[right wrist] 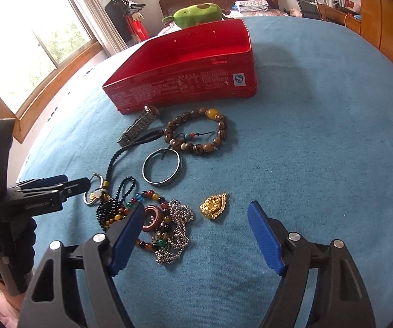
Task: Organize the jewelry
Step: 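Move the left tool to the silver open bangle and close on it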
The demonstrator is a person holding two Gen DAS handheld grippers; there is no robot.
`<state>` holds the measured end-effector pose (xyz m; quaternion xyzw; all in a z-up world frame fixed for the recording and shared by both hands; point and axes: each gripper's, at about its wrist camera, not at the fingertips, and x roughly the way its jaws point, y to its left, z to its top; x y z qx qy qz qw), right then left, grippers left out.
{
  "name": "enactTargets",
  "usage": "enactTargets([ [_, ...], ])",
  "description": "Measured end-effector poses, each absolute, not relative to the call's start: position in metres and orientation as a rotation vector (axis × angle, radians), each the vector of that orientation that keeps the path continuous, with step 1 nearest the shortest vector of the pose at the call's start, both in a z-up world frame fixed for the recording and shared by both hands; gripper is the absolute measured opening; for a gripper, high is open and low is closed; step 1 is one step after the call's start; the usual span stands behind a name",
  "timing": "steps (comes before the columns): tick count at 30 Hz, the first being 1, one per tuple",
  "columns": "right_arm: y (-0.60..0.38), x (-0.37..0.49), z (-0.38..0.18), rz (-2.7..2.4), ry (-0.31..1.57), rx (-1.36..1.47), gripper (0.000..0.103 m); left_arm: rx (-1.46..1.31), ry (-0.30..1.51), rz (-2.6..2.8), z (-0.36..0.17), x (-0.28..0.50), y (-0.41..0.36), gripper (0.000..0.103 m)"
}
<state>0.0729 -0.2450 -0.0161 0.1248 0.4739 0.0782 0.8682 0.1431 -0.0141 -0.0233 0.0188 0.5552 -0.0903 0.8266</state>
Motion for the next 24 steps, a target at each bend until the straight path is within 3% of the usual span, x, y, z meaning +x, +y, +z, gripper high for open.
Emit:
enactTargets([
  [5,-0.244,0.081,-0.02,0.166,1.001,0.258,0.078,0.028,1.214,-0.201,-0.032,0.154,-0.02,0.081],
  [14,-0.24,0.093,-0.027,0.174,1.014,0.249,0.078,0.048,1.233,-0.214,-0.039,0.168,-0.025,0.061],
  [23,-0.234,0.1,-0.033,0.174,1.027,0.247,0.078,0.078,1.23,-0.202,-0.041,0.19,-0.024,0.06],
  [24,-0.234,0.101,-0.033,0.175,1.026,0.246,0.078,0.092,1.226,-0.195,-0.043,0.189,-0.03,0.056],
])
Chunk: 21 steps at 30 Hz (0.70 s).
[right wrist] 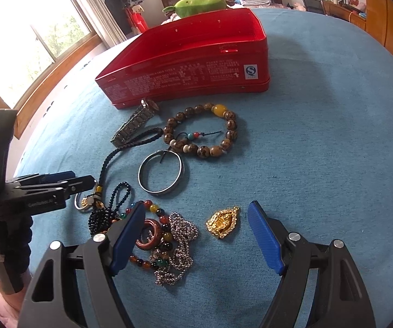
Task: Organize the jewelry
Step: 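Move the left tool to the silver open bangle and close on it, then lift the silver bangle with the left tool while the right tool grasps the round silver bangle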
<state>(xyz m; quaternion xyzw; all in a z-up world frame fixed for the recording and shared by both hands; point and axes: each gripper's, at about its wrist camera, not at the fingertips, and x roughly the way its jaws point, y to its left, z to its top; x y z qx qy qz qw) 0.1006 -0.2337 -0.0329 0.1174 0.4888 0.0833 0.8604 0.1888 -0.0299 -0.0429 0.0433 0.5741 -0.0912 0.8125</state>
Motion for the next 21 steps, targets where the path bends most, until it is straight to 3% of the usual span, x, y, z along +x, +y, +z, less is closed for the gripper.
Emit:
enactTargets([
  [2,-0.233,0.1,-0.032,0.175,1.023,0.244,0.078,0.109,1.216,-0.175,-0.042,0.191,-0.032,0.046],
  [6,-0.232,0.099,-0.031,0.171,1.022,0.241,0.078,0.111,1.199,-0.142,-0.04,0.19,-0.024,0.016],
  [9,-0.233,0.099,-0.032,0.17,1.026,0.245,0.078,0.088,1.196,-0.127,-0.043,0.194,-0.011,0.005],
  [13,-0.232,0.1,-0.034,0.17,1.031,0.245,0.078,0.048,1.205,-0.141,-0.043,0.199,-0.006,0.01],
  [14,-0.231,0.1,-0.034,0.169,1.032,0.243,0.078,0.038,1.21,-0.152,-0.042,0.198,-0.005,0.021],
  [15,-0.231,0.101,-0.034,0.169,1.033,0.243,0.078,0.031,1.214,-0.168,-0.04,0.196,-0.008,0.043],
  [17,-0.229,0.102,-0.034,0.17,1.034,0.24,0.078,0.041,1.198,-0.178,-0.036,0.196,-0.015,0.064],
  [20,-0.227,0.102,-0.032,0.173,1.031,0.235,0.078,0.081,1.185,-0.162,-0.037,0.201,-0.021,0.062],
  [21,-0.227,0.102,-0.032,0.174,1.031,0.234,0.078,0.087,1.197,-0.154,-0.039,0.204,-0.025,0.053],
])
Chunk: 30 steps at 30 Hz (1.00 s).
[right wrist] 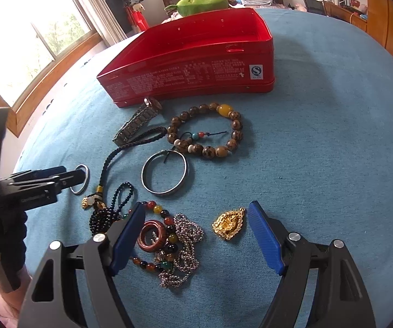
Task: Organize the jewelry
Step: 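Lift the silver bangle with the left tool while the right tool grasps the round silver bangle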
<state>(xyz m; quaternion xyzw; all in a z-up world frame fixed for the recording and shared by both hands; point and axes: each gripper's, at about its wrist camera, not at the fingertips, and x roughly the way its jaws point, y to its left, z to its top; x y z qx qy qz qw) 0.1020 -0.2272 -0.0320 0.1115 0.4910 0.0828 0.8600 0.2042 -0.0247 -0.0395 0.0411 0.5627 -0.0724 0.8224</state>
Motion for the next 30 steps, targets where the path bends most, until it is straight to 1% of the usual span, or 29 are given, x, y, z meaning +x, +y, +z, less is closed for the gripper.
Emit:
enactTargets([
  [2,-0.227,0.101,-0.031,0.173,1.029,0.231,0.078,0.107,1.191,-0.143,-0.041,0.207,-0.032,0.051],
  [3,-0.227,0.101,-0.031,0.172,1.028,0.231,0.078,0.125,1.179,-0.141,-0.042,0.207,-0.034,0.047],
  [8,-0.228,0.104,-0.029,0.166,1.03,0.235,0.078,0.109,1.165,-0.154,-0.041,0.206,-0.038,0.047],
  [9,-0.228,0.105,-0.029,0.165,1.031,0.237,0.078,0.097,1.166,-0.16,-0.04,0.201,-0.033,0.041],
  [10,-0.228,0.106,-0.029,0.164,1.032,0.237,0.078,0.096,1.152,-0.143,-0.037,0.201,-0.032,0.025],
  [11,-0.228,0.107,-0.028,0.162,1.035,0.239,0.078,0.074,1.164,-0.146,-0.039,0.198,-0.02,0.006],
  [13,-0.225,0.11,-0.028,0.162,1.041,0.241,0.078,0.008,1.195,-0.209,-0.039,0.201,-0.015,0.005],
  [16,-0.219,0.116,-0.029,0.173,1.055,0.236,0.078,0.029,1.19,-0.209,-0.041,0.203,-0.017,0.005],
  [19,-0.214,0.124,-0.031,0.172,1.069,0.232,0.078,0.049,1.186,-0.213,-0.041,0.197,-0.024,0.008],
  [20,-0.213,0.126,-0.032,0.17,1.074,0.233,0.078,0.047,1.188,-0.22,-0.042,0.197,-0.026,0.013],
  [21,-0.212,0.128,-0.033,0.172,1.082,0.234,0.078,0.045,1.191,-0.232,-0.042,0.2,-0.03,0.024],
  [22,-0.208,0.13,-0.034,0.175,1.086,0.234,0.078,0.045,1.193,-0.247,-0.041,0.2,-0.033,0.032],
  [23,-0.206,0.131,-0.035,0.177,1.09,0.229,0.078,0.053,1.192,-0.25,-0.042,0.199,-0.044,0.047],
  [24,-0.206,0.135,-0.036,0.176,1.091,0.227,0.078,0.067,1.186,-0.243,-0.042,0.198,-0.049,0.057],
  [30,-0.203,0.139,-0.035,0.182,1.085,0.234,0.078,0.144,1.168,-0.206,-0.048,0.201,-0.081,0.061],
])
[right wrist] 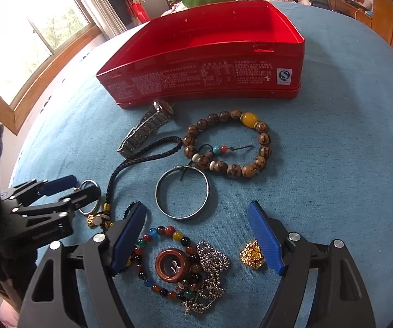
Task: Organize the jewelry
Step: 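Lift the silver bangle with the left tool while the right tool grasps the round silver bangle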
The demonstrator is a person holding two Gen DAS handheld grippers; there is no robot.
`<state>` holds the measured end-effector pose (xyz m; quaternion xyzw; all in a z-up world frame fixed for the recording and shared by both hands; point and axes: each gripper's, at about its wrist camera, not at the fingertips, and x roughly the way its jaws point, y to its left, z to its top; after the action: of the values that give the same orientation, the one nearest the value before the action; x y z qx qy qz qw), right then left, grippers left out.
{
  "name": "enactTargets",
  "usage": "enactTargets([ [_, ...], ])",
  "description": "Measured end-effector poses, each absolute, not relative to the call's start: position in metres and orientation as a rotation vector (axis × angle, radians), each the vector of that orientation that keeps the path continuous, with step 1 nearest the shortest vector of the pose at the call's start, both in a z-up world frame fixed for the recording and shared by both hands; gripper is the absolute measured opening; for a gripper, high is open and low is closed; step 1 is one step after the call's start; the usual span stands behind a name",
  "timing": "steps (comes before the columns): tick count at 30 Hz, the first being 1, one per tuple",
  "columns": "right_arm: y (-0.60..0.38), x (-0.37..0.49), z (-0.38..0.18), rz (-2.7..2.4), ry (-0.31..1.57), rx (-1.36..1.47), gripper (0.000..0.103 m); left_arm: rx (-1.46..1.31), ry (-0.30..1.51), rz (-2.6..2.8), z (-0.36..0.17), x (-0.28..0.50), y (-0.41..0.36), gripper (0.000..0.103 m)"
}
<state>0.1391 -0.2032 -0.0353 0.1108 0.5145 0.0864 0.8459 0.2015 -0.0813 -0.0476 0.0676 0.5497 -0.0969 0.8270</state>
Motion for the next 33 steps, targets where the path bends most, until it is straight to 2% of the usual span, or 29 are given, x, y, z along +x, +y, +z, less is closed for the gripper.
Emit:
enactTargets([
  [6,-0.204,0.138,-0.037,0.185,1.087,0.233,0.078,0.165,1.169,-0.197,-0.047,0.203,-0.105,0.058],
  [7,-0.205,0.139,-0.037,0.185,1.088,0.234,0.078,0.164,1.168,-0.198,-0.046,0.203,-0.107,0.056],
  [9,-0.206,0.139,-0.037,0.186,1.087,0.236,0.078,0.164,1.161,-0.204,-0.045,0.199,-0.111,0.046],
  [13,-0.208,0.14,-0.036,0.186,1.086,0.237,0.078,0.158,1.152,-0.211,-0.044,0.192,-0.119,0.046],
  [23,-0.216,0.141,-0.032,0.183,1.089,0.25,0.078,0.045,1.136,-0.268,-0.025,0.183,-0.084,0.043],
  [33,-0.185,0.151,-0.037,0.17,1.129,0.153,0.078,0.025,1.124,-0.29,-0.015,0.193,-0.073,0.043],
])
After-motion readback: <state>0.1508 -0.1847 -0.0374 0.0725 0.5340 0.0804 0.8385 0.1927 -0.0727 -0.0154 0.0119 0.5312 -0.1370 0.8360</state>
